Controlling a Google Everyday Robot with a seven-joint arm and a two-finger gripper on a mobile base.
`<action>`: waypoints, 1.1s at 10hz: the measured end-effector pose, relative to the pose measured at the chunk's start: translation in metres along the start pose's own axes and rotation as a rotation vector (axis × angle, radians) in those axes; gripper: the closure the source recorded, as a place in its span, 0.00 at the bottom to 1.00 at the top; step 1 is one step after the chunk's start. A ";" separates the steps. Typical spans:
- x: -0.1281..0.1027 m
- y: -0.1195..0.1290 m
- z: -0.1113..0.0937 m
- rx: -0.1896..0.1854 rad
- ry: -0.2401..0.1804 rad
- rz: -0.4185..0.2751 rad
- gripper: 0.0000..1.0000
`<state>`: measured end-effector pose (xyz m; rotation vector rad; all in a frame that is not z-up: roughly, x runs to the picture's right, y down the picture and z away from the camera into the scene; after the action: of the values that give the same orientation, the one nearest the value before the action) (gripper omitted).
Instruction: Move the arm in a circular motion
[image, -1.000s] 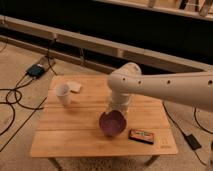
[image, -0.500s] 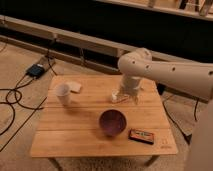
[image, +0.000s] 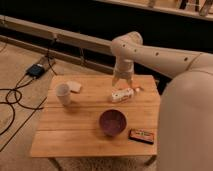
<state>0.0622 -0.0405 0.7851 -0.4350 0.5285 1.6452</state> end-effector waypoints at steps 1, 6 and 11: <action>-0.006 0.021 0.000 -0.005 -0.002 -0.038 0.35; 0.011 0.101 0.017 -0.025 0.038 -0.196 0.35; 0.083 0.145 0.032 -0.113 0.082 -0.283 0.35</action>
<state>-0.0923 0.0299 0.7781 -0.6340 0.4147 1.3927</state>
